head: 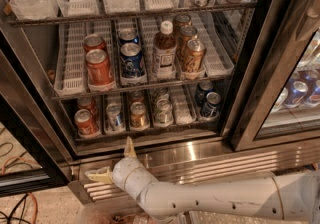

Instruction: Pick redbull can from bottom shelf of fridge

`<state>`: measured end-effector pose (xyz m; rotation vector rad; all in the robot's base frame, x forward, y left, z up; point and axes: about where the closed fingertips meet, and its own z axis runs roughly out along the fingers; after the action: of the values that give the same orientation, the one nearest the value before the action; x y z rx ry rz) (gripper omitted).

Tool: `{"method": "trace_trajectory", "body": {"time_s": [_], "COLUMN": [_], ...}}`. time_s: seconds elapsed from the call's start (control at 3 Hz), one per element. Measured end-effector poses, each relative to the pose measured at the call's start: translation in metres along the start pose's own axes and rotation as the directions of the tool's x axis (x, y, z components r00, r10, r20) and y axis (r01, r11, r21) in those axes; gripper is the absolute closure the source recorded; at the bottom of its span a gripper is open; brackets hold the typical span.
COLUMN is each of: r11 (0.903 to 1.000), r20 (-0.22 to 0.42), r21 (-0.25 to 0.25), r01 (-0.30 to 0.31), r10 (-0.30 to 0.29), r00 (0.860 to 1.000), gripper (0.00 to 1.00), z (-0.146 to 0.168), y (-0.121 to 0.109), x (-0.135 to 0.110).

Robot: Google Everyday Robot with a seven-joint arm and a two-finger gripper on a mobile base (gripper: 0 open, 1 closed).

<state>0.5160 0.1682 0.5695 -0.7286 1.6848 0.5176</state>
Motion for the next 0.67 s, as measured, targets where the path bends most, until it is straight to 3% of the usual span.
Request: {"method": "trace_trajectory", "body": {"time_s": [0.33,0.67], "r11": [0.9986,0.9982], "r20": [0.012,0.013], "r21": [0.05,0.058], "r01": [-0.015,-0.013], "r10": [0.014,0.012], "r00": [1.0,1.0], "gripper": [0.0,0.0], "z": [0.0091,0.0132], "y": [-0.0062,-0.0051], "x": [-0.01,-0.0059]}}
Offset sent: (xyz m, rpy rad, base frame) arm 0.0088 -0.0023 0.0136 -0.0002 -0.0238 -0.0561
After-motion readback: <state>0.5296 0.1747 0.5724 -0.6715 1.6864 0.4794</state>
